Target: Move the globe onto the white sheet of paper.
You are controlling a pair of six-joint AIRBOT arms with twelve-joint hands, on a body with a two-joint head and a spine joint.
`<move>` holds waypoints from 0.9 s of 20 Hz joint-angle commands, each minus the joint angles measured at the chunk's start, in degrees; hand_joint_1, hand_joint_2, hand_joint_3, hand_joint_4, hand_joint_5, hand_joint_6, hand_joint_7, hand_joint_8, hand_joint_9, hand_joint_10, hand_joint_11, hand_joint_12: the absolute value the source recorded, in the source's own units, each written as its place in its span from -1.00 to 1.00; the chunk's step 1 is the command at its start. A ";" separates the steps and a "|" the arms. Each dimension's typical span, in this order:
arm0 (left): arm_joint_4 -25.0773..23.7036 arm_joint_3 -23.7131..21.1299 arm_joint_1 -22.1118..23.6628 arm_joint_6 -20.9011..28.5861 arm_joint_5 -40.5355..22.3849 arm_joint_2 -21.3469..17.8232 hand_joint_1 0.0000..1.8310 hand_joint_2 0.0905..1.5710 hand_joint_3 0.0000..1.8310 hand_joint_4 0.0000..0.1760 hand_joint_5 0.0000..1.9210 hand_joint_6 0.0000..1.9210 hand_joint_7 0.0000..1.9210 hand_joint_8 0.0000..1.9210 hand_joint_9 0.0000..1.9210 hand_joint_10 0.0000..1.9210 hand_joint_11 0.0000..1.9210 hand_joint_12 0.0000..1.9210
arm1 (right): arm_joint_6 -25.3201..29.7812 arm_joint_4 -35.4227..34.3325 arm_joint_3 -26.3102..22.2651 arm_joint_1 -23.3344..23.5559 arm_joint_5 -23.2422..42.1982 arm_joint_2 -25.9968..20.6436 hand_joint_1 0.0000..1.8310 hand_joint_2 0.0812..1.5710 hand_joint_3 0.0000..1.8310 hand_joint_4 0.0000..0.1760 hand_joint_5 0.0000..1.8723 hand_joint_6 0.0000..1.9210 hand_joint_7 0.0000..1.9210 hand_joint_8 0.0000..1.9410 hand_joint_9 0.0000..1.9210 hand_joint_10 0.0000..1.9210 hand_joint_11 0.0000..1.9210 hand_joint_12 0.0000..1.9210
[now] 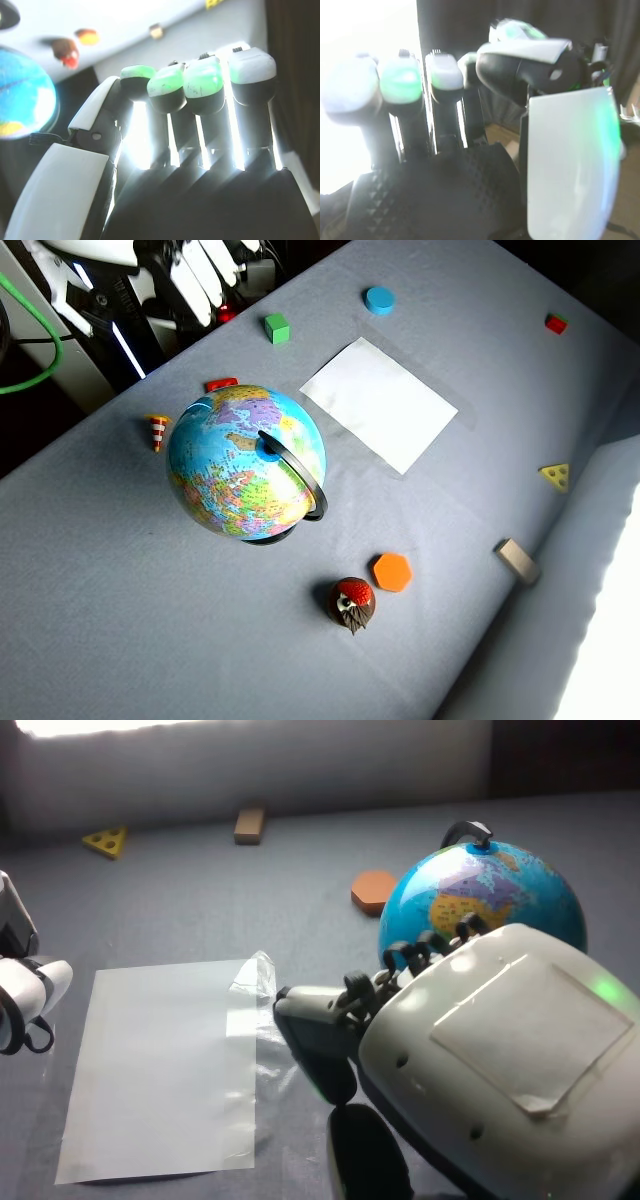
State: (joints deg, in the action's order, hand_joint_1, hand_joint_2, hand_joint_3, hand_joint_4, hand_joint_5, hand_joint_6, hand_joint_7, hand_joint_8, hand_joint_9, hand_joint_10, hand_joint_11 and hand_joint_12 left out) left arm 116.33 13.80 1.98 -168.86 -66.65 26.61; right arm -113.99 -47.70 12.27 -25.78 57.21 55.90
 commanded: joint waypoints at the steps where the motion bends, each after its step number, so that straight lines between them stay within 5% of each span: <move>1: -4.84 -0.04 0.77 -0.21 0.84 -0.08 -1.00 0.40 -0.78 -1.00 -0.97 -0.95 -0.99 -0.95 -0.99 -0.96 -1.00 -0.94 | 0.37 4.49 -0.38 0.15 3.35 -0.18 -0.84 0.31 -0.75 -1.00 -0.95 -0.84 -0.88 -0.93 -0.97 -0.86 -1.00 -0.87; 4: -4.71 -0.03 1.18 -0.50 0.79 -0.09 -1.00 0.52 -0.97 -1.00 -0.96 -1.00 -0.99 -1.00 -0.99 -1.00 -1.00 -1.00 | 0.42 4.47 -0.38 -0.09 3.90 -0.20 -0.86 0.44 -0.96 -1.00 -0.88 -0.96 -0.85 -1.00 -0.93 -0.97 -1.00 -0.94; 10: -5.95 -0.72 0.38 -0.87 -1.02 -0.40 -1.00 0.52 -0.98 -1.00 -0.96 -1.00 -0.99 -1.00 -1.00 -1.00 -1.00 -1.00 | -0.70 4.42 -0.38 -1.84 1.63 -1.28 -0.87 0.44 -0.98 -1.00 -0.87 -0.97 -0.87 -1.00 -0.92 -0.98 -1.00 -0.93; 13: -11.59 -1.28 -4.04 3.27 1.25 -1.62 -1.00 0.52 -0.99 -1.00 -0.96 -1.00 -0.99 -1.00 -1.00 -1.00 -1.00 -1.00 | -1.15 4.40 -0.38 -5.26 -3.08 -4.08 -0.89 0.44 -0.99 -1.00 -0.89 -0.98 -0.89 -1.00 -0.93 -0.99 -1.00 -0.95; 18: -10.04 -0.03 -9.54 1.27 5.49 -1.32 -1.00 0.52 -0.99 -1.00 -0.97 -1.00 -1.00 -1.00 -1.00 -1.00 -1.00 -1.00 | 8.99 24.14 0.50 -15.05 -9.67 -9.55 -0.94 0.46 -0.99 -1.00 -0.91 -1.00 -0.94 -1.00 -0.96 -1.00 -1.00 -1.00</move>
State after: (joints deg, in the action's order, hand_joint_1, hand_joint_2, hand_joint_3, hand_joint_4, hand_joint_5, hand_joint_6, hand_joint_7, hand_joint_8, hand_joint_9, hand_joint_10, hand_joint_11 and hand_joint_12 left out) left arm 112.38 13.89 -8.95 -167.41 -60.99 25.58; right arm -103.61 -24.69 13.02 -41.89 43.48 46.02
